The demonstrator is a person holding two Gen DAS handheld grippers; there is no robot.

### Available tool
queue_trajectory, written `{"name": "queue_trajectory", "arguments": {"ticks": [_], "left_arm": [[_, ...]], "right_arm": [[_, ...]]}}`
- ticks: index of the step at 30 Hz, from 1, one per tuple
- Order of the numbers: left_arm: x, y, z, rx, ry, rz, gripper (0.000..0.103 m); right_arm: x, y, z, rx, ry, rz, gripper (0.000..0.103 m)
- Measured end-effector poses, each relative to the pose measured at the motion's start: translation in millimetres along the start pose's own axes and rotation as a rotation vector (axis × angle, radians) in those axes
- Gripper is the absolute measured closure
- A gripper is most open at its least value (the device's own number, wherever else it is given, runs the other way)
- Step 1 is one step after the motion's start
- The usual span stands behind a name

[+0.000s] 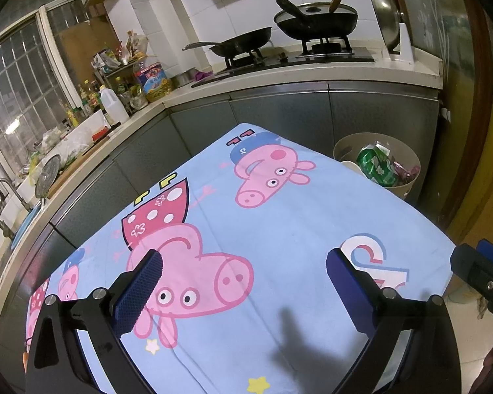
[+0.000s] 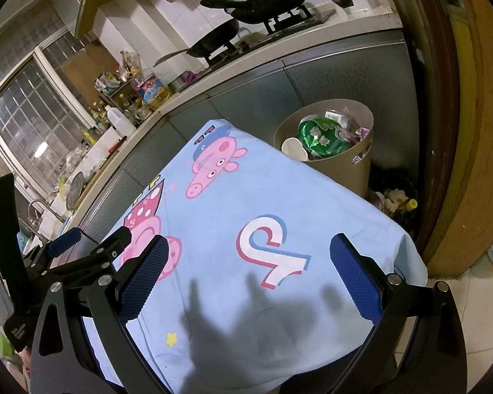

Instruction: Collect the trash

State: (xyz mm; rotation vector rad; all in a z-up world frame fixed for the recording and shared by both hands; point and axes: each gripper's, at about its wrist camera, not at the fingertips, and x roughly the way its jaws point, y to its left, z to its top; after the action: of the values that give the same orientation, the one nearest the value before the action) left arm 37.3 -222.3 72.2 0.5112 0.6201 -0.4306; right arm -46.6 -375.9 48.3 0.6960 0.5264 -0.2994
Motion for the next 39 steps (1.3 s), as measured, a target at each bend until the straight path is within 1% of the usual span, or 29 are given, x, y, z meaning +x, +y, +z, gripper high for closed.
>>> {"name": "queue_trajectory", "arguments": {"ticks": [18,27,31,35,39], "left_arm": [[1,-1,1,0.002,0.002,0.0,0.004],[2,-3,0,0.003,0.004,-0.002,0.004],[2,-3,-5,-0.008,0.005,-0.022,0.004],[1,1,-8,-0.048,-0.001,-0.078,0.004],[-4,8,-6,-0.075,-0.019,-0.1,0.004]], "right_arm": [[1,-1,-2,0.004,0.002,0.0,0.005],[2,-2,2,0.004,0.003,0.0,0.005],[1,-1,-2,-0.014,-0.011,-0.012,0.005],[-7,3,-10,-0.059,-0.053,-0.036,0.005],[-16,10,-16,-0.091,-0.095,-0.053,0.005]]}}
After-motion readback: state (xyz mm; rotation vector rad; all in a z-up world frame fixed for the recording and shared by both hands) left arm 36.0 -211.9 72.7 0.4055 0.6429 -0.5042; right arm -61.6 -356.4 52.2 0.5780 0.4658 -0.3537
